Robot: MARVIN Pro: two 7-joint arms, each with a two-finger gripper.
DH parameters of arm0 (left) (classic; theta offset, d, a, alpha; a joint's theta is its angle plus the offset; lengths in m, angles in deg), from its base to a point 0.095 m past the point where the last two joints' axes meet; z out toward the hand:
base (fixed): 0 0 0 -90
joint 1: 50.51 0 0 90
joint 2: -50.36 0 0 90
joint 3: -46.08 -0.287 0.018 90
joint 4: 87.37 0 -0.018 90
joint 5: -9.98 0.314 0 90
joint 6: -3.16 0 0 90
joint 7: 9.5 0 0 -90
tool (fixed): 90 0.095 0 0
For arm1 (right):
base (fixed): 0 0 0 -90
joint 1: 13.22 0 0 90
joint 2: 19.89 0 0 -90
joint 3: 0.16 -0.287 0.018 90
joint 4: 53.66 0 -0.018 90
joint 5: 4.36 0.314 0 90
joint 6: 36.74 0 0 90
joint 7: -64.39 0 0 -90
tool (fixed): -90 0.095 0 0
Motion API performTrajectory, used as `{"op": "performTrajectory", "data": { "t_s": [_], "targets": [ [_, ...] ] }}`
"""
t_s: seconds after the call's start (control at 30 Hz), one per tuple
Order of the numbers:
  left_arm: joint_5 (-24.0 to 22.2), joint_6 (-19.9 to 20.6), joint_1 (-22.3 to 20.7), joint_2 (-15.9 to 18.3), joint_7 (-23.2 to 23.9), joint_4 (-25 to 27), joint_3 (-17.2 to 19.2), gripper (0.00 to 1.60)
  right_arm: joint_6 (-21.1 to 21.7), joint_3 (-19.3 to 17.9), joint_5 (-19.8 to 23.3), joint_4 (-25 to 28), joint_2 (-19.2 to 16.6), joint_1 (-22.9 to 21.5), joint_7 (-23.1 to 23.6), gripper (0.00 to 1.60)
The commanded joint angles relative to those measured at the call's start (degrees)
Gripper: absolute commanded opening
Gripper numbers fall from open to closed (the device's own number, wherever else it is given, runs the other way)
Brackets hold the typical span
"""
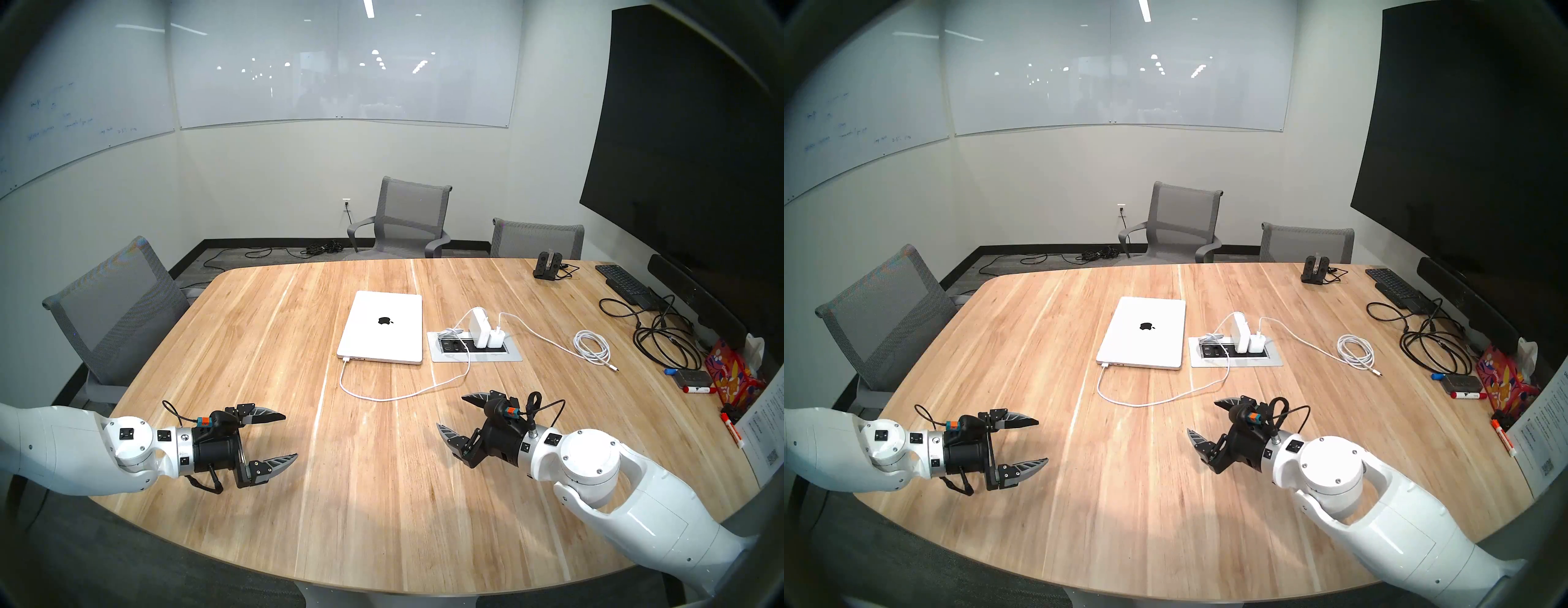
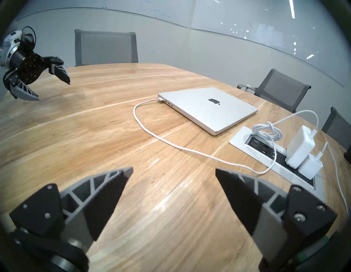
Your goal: Plug the charging cable into the port of a MacBook
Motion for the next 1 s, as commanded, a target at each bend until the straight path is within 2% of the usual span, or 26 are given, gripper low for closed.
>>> {"op": "performTrajectory", "data": {
  "t_s": [0.0,0.27,0.5,0.77,0.97],
  "targets": [
    [0.0,-0.1,-0.4,0.0,0.0,0.0,0.4,1.60,-4.3,-1.1,-1.4,0.2,-1.6,1.3,-0.1,1.60],
    [0.0,-0.1,-0.4,0.0,0.0,0.0,0.4,1.60,-8.2,-2.1,-2.8,-0.5,-2.9,3.2,0.4,1.60],
    [0.0,-0.1,-0.4,0.0,0.0,0.0,0.4,1.60,-10.6,-2.6,-3.6,-1.6,-2.5,4.5,0.0,1.60],
    [0.0,-0.1,-0.4,0.0,0.0,0.0,0.4,1.60,-11.8,-2.7,-4.1,-2.2,-1.8,4.5,-0.3,1.60],
    [0.0,-0.1,-0.4,0.0,0.0,0.0,0.4,1.60,-12.1,-4.2,-3.1,-2.0,-1.9,4.9,-0.9,1.60]
  ]
}}
